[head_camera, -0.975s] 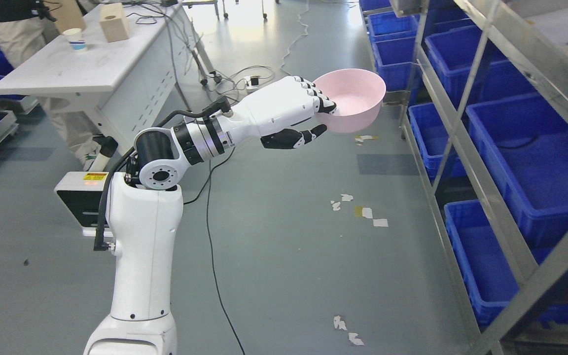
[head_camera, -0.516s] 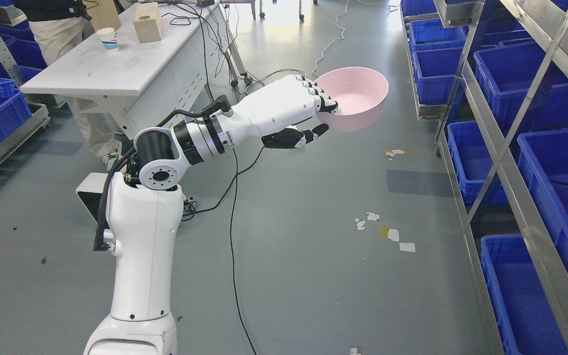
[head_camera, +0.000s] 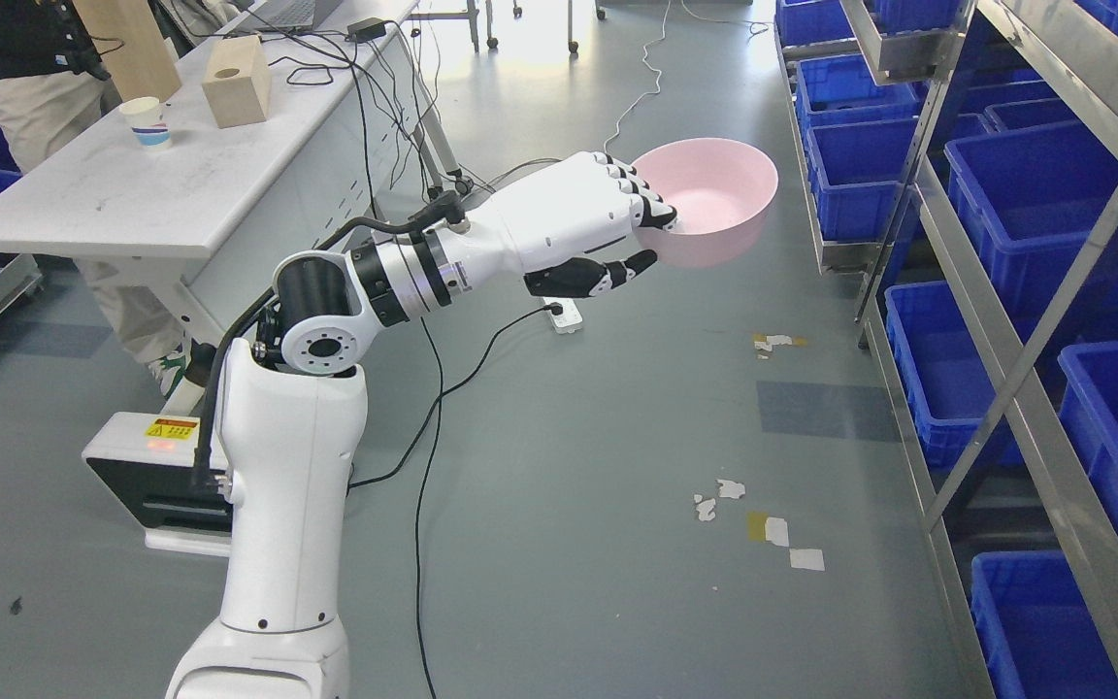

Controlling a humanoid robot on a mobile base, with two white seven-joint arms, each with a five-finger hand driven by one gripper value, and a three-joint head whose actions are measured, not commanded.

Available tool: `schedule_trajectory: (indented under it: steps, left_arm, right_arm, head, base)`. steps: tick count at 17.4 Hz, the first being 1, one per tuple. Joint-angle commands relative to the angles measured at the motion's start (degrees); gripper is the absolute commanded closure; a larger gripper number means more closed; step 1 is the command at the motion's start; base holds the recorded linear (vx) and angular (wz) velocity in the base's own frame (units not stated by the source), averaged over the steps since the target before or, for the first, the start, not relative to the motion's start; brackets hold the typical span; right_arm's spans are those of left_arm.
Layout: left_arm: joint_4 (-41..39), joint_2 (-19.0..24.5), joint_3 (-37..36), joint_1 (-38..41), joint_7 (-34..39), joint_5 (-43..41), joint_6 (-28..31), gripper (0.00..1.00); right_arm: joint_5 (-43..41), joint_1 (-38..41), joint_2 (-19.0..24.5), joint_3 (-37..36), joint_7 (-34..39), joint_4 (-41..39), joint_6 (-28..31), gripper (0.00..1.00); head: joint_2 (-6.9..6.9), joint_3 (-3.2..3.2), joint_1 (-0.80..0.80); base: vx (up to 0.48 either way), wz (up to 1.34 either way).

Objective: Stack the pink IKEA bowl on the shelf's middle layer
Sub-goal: 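Hold the pink bowl raised in the left hand while driving to the other shelf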

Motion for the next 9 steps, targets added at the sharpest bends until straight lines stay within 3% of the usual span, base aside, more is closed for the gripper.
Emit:
schedule_trajectory:
  steps: [1,9]
  left_arm:
    - [-0.1,1.0,-1.2,0.0,0.2,0.1,0.0,0.97]
    - [-0.1,1.0,-4.0,-0.6,1.9,2.0,0.0,0.97]
  right_arm:
    - [0.0,0.2,-1.0,0.0,0.0,-1.0,0.0,0.00]
    - [0.0,0.3,-1.0,0.0,0.0,-1.0,0.0,0.00]
  head:
    - [0.00,0.00,0.00]
    - [0.00,0.00,0.00]
  base:
    - [0.385,-0.06]
    - [0.378,-0.05]
